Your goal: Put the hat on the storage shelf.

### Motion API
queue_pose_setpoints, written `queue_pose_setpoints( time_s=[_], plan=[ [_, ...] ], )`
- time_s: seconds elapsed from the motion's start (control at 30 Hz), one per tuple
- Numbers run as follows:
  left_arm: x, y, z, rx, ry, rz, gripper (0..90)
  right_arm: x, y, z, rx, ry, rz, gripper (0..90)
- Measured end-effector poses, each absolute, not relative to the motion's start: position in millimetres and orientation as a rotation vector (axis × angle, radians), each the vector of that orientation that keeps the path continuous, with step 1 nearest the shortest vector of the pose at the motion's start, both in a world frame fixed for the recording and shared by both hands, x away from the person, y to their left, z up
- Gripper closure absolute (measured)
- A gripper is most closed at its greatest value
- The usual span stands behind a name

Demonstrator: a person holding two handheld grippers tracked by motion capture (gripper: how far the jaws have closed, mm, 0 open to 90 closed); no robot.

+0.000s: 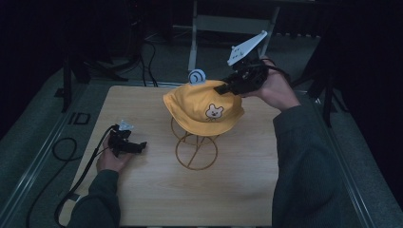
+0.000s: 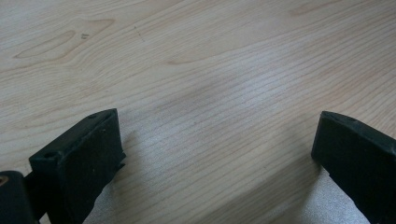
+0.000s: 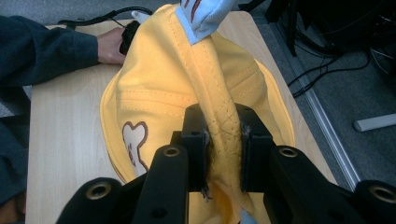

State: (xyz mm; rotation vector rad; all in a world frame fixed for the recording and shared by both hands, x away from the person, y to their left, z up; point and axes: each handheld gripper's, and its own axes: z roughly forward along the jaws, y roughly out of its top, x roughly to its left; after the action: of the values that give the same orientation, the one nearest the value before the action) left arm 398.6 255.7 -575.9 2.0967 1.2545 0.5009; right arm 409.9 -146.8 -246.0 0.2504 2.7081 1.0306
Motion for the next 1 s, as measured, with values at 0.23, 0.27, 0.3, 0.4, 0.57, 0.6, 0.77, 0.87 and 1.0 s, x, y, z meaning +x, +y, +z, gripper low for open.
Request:
queue_pose_setpoints(
  time_s=[0.23, 0.27, 0.3, 0.4, 0.57, 0.6, 0.77, 0.87, 1.0],
  plan=[
    [398.6, 255.7, -575.9, 2.097, 1.254, 0.501, 1.7, 407.7, -138.6, -249.3, 0.217, 2.721, 1.037, 75.8],
    [398.6, 255.7, -575.9, 2.097, 1.254, 0.501, 1.7, 407.5, -137.1, -250.1, 0.217, 2.726, 1.033, 75.8],
    [398.6, 255.7, -575.9, 2.096, 1.255, 0.501, 1.7, 407.7, -135.7, -250.8, 0.213, 2.727, 1.028, 75.7],
    [398.6, 255.7, -575.9, 2.097, 1.254, 0.501, 1.7, 408.0, -131.9, -252.0, 0.209, 2.729, 1.030, 75.5],
    [398.6, 255.8, -575.9, 2.097, 1.254, 0.500, 1.7, 407.6, -124.4, -253.6, 0.191, 2.735, 1.037, 75.4],
    [398.6, 255.8, -575.9, 2.097, 1.254, 0.500, 1.7, 407.7, -123.6, -254.1, 0.189, 2.736, 1.042, 75.4],
    [398.6, 255.8, -575.9, 2.097, 1.254, 0.500, 1.7, 407.7, -117.8, -258.2, 0.172, 2.747, 1.035, 75.3],
    [398.6, 255.8, -575.9, 2.097, 1.255, 0.500, 1.7, 407.9, -114.4, -260.1, 0.170, 2.748, 1.037, 75.3],
    [398.6, 255.8, -575.9, 2.097, 1.254, 0.500, 1.7, 408.0, -109.0, -263.2, 0.158, 2.754, 1.044, 75.3]
  ],
)
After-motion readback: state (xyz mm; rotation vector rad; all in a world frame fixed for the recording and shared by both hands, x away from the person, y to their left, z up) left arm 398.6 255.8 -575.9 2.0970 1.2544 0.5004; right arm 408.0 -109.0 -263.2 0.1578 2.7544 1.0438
